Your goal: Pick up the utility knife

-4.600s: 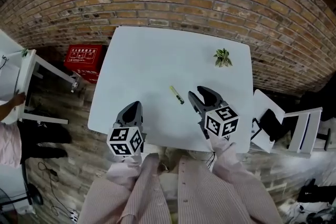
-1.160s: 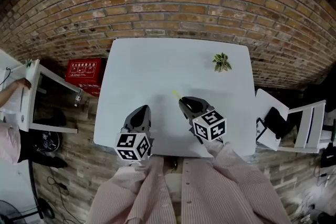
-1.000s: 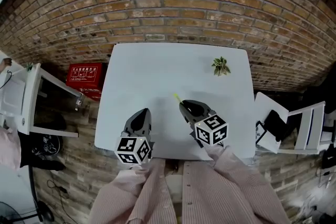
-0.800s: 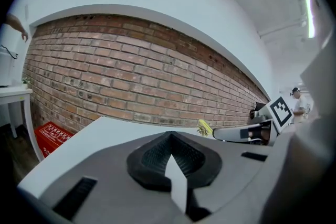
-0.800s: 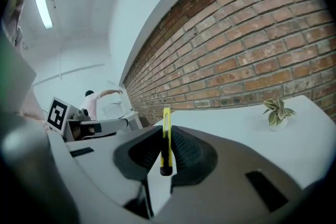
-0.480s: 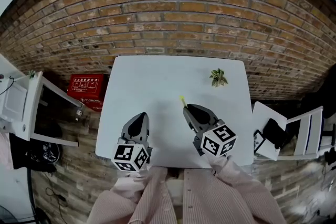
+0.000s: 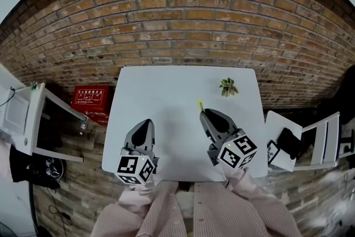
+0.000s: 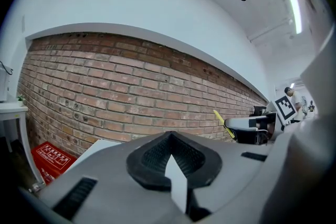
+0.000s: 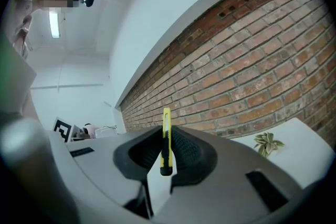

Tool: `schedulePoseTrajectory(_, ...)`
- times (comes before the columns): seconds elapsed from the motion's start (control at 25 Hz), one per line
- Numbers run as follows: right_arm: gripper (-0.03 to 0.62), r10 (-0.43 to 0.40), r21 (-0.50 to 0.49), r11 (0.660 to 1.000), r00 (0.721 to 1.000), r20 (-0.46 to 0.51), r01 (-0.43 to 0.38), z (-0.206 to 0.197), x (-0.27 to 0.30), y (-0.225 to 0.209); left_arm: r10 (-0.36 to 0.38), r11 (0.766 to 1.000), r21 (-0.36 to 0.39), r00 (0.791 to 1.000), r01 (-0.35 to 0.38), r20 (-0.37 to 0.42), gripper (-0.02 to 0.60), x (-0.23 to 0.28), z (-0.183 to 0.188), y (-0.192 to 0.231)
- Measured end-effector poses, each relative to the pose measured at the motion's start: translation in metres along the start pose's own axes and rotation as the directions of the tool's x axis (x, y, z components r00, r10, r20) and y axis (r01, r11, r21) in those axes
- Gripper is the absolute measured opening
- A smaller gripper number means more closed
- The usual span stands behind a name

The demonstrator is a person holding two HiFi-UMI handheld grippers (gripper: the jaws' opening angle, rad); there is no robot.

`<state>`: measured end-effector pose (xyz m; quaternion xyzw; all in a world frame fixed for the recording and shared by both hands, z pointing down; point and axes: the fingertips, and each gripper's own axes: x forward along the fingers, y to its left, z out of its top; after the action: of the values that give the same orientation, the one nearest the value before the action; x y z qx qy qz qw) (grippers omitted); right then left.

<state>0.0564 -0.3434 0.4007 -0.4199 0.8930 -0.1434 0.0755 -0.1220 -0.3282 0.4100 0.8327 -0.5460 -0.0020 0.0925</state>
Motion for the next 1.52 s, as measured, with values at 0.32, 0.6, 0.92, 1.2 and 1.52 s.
schedulePoseTrajectory(0.32, 0.054, -0.027, -0.036, 0.999, 0.997, 0.078, 0.029, 0.037, -0.014, -0.003, -0.002, 1.0, 0.026, 1.0, 0.002, 0.018, -0.008, -0.001, 0.018, 0.0)
schedulePoseTrajectory(0.6, 0.054, -0.046, -0.08, 0.995, 0.991, 0.122, 0.056, 0.059, -0.027, -0.003, -0.013, 0.998, 0.06, 0.999, 0.011, 0.045, -0.008, -0.008, 0.04, 0.002)
schedulePoseTrajectory(0.92, 0.054, -0.079, -0.084, 0.992, 0.985, 0.153, 0.092, 0.072, -0.039, -0.013, -0.003, 0.995, 0.097, 0.997, -0.004, 0.071, -0.008, -0.015, 0.056, 0.005)
schedulePoseTrajectory(1.2, 0.054, -0.101, -0.086, 0.989, 0.981, 0.164, 0.117, 0.075, -0.044, -0.021, 0.009, 0.994, 0.105, 0.998, -0.016, 0.069, -0.008, -0.014, 0.057, 0.007)
schedulePoseTrajectory(1.52, 0.053, -0.123, -0.107, 0.984, 0.978, 0.169, 0.143, 0.076, -0.045, -0.027, 0.01, 0.994, 0.111, 0.998, -0.016, 0.056, -0.008, -0.012, 0.052, 0.008)
